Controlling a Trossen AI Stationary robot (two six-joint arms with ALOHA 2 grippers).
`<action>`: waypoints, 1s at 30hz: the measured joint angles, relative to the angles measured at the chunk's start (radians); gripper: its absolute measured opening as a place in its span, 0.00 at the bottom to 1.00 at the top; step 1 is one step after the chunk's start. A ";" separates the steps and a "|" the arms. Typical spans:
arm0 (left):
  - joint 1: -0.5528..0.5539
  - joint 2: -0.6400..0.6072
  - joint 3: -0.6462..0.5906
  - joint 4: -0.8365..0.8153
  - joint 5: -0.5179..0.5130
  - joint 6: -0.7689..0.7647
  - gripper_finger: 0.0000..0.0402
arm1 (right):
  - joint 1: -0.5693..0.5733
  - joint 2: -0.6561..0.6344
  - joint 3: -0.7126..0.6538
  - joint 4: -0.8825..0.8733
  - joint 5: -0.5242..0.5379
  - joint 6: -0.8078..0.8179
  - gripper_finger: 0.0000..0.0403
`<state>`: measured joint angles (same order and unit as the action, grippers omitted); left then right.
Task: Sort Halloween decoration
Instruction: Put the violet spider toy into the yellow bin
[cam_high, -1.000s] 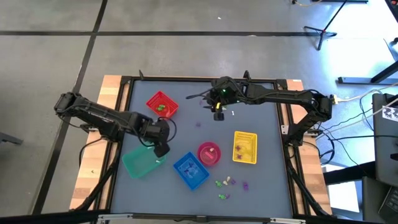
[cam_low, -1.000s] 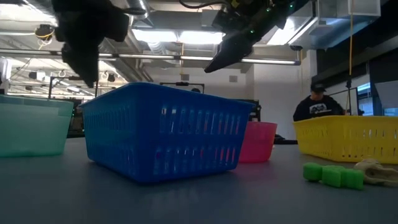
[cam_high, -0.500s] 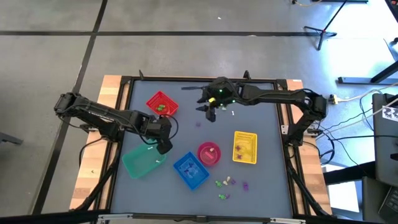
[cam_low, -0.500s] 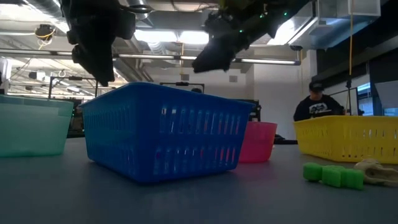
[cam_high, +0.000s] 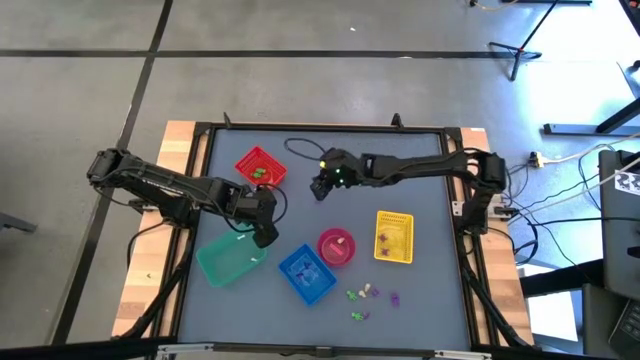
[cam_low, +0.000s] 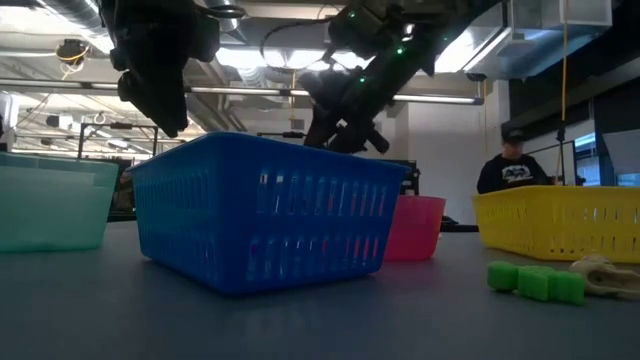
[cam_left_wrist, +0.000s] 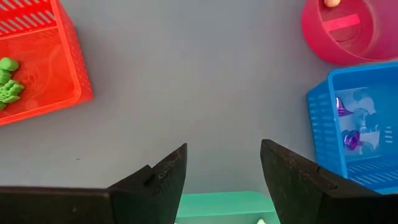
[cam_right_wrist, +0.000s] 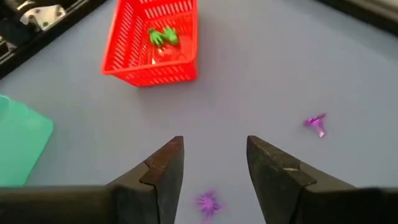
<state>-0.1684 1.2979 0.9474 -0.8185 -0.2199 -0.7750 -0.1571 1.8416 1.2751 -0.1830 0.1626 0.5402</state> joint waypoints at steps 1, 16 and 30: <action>0.000 0.000 0.000 0.000 0.000 0.000 0.47 | 0.009 0.011 0.000 -0.002 0.006 0.022 0.43; 0.000 0.000 0.000 0.001 -0.005 0.000 0.47 | 0.127 0.135 0.000 -0.003 0.213 0.261 0.43; -0.001 0.000 0.000 0.001 -0.056 0.001 0.47 | 0.132 0.225 0.000 -0.001 0.220 0.328 0.43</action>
<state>-0.1691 1.2976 0.9474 -0.8177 -0.2764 -0.7744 -0.0254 2.0666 1.2750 -0.1841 0.3828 0.8684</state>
